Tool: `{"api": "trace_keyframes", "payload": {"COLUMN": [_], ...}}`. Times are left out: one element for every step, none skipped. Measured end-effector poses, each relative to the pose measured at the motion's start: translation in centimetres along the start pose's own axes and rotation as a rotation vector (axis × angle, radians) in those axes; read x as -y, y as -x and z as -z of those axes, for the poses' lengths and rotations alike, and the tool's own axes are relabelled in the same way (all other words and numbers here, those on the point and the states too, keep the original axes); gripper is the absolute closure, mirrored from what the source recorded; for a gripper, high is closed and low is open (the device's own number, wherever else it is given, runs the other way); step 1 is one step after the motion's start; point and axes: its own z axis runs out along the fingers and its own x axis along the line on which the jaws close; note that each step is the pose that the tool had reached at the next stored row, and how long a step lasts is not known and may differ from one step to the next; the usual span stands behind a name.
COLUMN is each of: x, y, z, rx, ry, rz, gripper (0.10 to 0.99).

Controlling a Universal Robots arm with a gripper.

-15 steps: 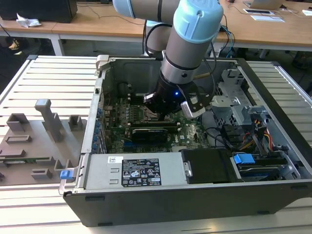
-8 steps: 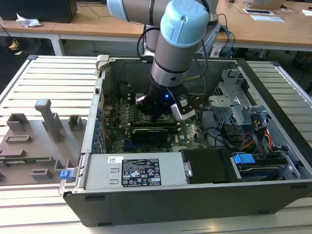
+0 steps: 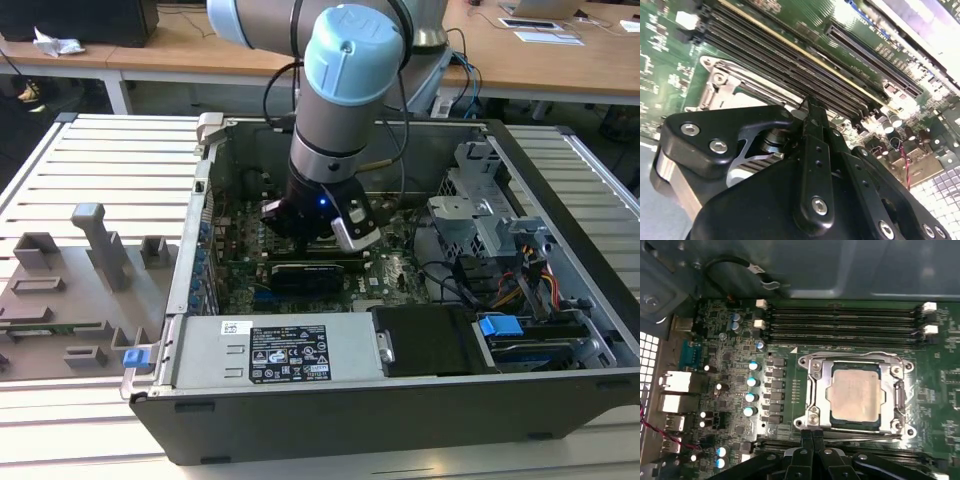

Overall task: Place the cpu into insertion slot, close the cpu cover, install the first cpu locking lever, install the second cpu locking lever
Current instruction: 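Install the second cpu locking lever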

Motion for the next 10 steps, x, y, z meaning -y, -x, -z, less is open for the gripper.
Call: {"api": "trace_keyframes", "payload": {"x": [0.01, 0.02, 0.03, 0.04, 0.05, 0.04, -0.01, -0.06, -0.16, -0.25], "y": [-0.05, -0.10, -0.14, -0.17, -0.25, -0.34, -0.52, -0.64, -0.77, -0.82], "z": [-0.08, -0.16, -0.25, -0.32, -0.40, -0.44, -0.50, -0.54, -0.58, -0.62], "rx": [-0.0007, -0.0020, -0.0043, -0.0058, -0.0073, -0.0080, -0.0089, -0.0092, -0.0096, -0.0097], "ry": [0.000, 0.000, -0.001, -0.001, -0.001, -0.001, -0.001, 0.000, 0.002, 0.003], "rz": [0.004, 0.011, 0.023, 0.032, 0.040, 0.044, 0.048, 0.050, 0.052, 0.054], "gripper": [0.980, 0.980, 0.980, 0.980, 0.980, 0.980, 0.980, 0.980, 0.980, 0.980]}}
